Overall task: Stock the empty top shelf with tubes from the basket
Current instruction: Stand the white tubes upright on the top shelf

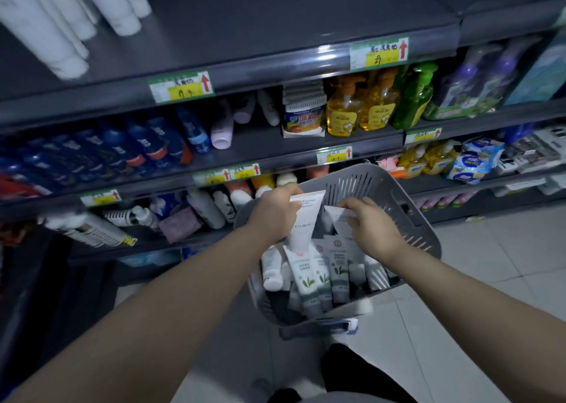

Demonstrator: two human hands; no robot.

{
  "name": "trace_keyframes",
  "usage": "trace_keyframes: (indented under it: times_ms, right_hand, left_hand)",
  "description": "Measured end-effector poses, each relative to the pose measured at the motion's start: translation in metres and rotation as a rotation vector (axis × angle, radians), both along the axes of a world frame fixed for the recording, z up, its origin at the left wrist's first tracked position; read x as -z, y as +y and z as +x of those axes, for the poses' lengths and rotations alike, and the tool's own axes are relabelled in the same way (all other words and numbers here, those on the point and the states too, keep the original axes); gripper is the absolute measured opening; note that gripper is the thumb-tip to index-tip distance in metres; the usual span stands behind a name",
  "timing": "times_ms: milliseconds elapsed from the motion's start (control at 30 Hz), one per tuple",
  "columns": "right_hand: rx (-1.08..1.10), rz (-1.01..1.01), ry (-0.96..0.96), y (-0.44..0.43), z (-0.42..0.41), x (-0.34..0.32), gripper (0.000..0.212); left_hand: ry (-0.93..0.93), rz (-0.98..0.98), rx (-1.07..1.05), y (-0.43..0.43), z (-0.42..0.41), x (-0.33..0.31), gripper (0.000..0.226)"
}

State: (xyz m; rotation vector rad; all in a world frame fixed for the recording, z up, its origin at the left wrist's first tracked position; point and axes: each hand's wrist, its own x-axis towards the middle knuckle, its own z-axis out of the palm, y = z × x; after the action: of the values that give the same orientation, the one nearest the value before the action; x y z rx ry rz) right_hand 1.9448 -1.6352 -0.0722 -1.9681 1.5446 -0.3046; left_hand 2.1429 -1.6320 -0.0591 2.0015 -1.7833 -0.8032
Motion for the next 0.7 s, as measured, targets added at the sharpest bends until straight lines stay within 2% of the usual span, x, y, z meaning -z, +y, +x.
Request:
trace_keyframes:
  times_ms: [167, 333, 433, 700]
  right_hand:
    - [0.025, -0.197, -0.056, 0.028, 0.033, -0.054, 0.031]
    - [0.004, -0.340, -0.149, 0.052, 0.079, -0.113, 0.024]
    - [-0.009, -0.501, -0.119, 0.061, 0.099, -0.147, 0.021]
    - [-0.033, -0.687, -0.141, 0.026, 0.136, -0.224, 0.022]
  left_hand:
    - [-0.078, -0.185, 0.049, 0.037, 0.048, -0.066, 0.020]
    - [-0.129, -0.361, -0.013, 0.066, 0.094, -0.145, 0.021]
    - [-0.176, -0.471, -0.046, 0.075, 0.115, -0.194, 0.022]
    - [-0.205, -0.643, -0.183, 0.058, 0.161, -0.292, 0.020]
